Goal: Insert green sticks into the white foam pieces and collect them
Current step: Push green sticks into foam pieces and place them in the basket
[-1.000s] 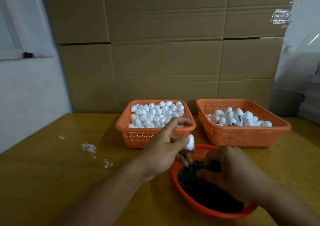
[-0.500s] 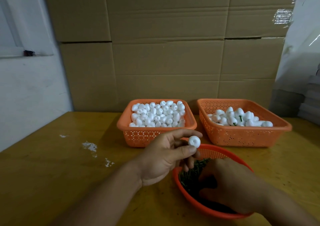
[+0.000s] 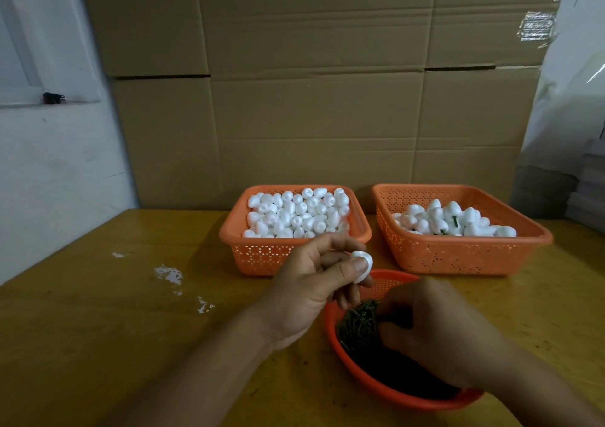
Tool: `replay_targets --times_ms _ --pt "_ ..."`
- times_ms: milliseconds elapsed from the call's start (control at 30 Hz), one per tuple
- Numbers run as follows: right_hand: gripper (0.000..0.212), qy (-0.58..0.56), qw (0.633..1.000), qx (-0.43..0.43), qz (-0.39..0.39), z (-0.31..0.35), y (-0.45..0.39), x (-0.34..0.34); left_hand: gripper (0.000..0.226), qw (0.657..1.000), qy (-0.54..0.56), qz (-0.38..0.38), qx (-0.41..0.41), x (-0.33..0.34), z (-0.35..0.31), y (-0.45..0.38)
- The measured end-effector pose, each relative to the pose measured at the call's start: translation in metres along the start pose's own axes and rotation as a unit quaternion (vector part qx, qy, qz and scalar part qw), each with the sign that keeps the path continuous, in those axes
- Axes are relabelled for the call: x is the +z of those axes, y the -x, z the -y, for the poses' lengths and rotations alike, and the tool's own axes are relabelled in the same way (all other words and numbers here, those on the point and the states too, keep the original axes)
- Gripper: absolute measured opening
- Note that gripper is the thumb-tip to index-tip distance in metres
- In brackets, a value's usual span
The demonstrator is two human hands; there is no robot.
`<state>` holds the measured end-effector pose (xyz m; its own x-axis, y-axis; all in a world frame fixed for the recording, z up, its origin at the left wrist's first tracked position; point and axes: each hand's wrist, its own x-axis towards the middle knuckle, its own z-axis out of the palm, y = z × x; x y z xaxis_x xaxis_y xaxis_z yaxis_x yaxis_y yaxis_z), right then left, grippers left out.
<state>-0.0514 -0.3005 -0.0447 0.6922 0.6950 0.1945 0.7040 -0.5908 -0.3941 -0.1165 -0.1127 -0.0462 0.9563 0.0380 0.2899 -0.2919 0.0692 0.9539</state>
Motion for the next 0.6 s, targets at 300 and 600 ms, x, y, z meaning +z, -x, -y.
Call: replay_targets --times_ms 300,600 --pt "0.010 -0.390 0.910 0.024 -0.136 0.010 0.001 -0.014 0.016 0.994 0.088 -0.032 -0.056 -0.002 -0.001 -0.002" --pt "0.014 -0.365 0.914 -0.040 -0.171 0.014 0.003 -0.014 0.027 0.993 0.096 -0.003 -0.064 0.000 -0.002 0.000"
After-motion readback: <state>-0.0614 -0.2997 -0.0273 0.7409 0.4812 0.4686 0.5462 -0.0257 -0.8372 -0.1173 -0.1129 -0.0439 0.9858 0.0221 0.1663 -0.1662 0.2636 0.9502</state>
